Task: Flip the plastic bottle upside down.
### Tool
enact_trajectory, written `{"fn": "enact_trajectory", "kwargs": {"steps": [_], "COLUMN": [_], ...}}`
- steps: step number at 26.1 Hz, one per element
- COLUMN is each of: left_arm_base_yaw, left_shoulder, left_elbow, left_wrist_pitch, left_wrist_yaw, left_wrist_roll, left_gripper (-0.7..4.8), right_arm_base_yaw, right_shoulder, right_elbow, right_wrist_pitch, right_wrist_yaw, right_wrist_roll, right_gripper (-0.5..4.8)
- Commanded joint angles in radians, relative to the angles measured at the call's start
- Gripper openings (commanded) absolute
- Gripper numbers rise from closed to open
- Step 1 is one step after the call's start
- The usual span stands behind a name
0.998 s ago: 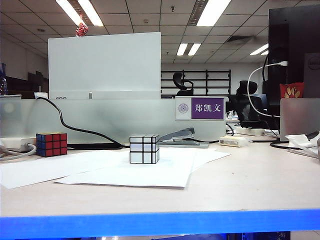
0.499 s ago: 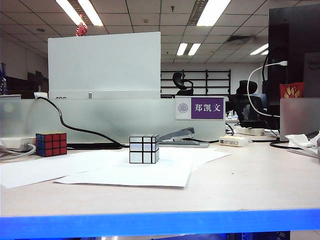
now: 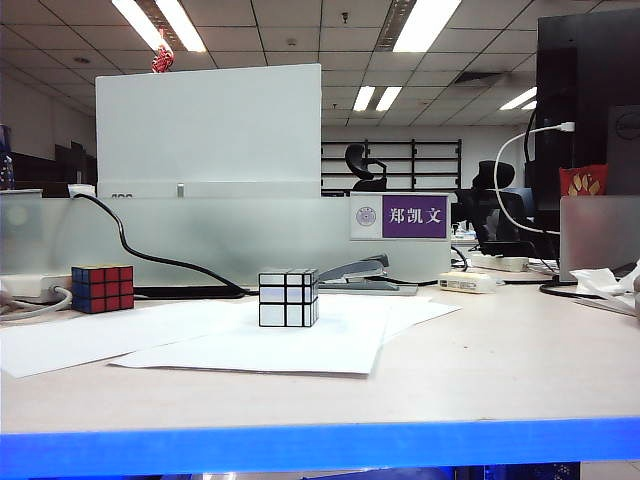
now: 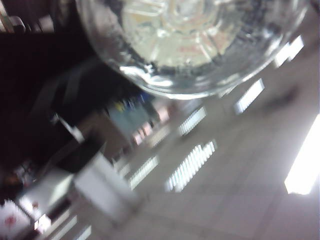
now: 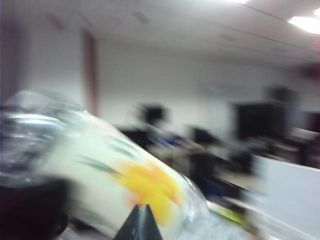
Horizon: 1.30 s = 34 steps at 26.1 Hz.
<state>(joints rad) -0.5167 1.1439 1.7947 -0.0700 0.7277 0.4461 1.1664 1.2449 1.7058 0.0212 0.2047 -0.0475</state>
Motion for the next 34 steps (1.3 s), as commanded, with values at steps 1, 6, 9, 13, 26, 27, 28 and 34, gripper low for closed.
{"fn": "enact_trajectory", "kwargs": {"steps": [1, 6, 9, 13, 26, 27, 28, 34], "left_arm_base_yaw": [0.079, 0.177, 0.187, 0.192, 0.535, 0.539, 0.538, 0.504], "left_shoulder": [0.114, 0.346, 0.417, 0.446, 0.418, 0.417, 0.417, 0.417], "left_elbow": [0.001, 0.001, 0.0, -0.006, -0.089, -0.171, -0.211, -0.469], "left_wrist_pitch": [-0.048, 0.005, 0.005, 0.003, -0.085, -0.045, -0.014, 0.391], "left_wrist_yaw": [-0.006, 0.125, 0.124, 0.126, 0.267, 0.277, 0.283, 0.255], "left_wrist_roll": [-0.043, -0.242, -0.271, -0.271, -0.272, -0.273, -0.281, -0.47], "left_gripper": [-0.06, -0.06, -0.06, -0.05, -0.04, -0.04, -0.04, -0.05], "right_arm_base_yaw": [-0.001, -0.002, -0.005, -0.043, -0.179, -0.175, -0.174, -0.175], "right_shoulder": [-0.04, -0.057, -0.063, -0.069, -0.359, -0.373, -0.378, -0.384], "right_elbow": [0.004, 0.003, -0.001, -0.068, -0.553, -0.571, -0.576, -0.581], "right_wrist_pitch": [-0.138, -0.214, -0.318, -0.35, -0.173, -0.173, -0.173, -0.186], "right_wrist_yaw": [0.175, 0.444, 0.457, 0.447, 0.34, 0.34, 0.339, 0.339], "right_wrist_roll": [-0.124, -0.275, -0.275, -0.247, -0.031, -0.029, -0.029, -0.029], "right_gripper": [-0.09, -0.09, -0.09, -0.09, -0.09, -0.09, -0.09, -0.09]}}
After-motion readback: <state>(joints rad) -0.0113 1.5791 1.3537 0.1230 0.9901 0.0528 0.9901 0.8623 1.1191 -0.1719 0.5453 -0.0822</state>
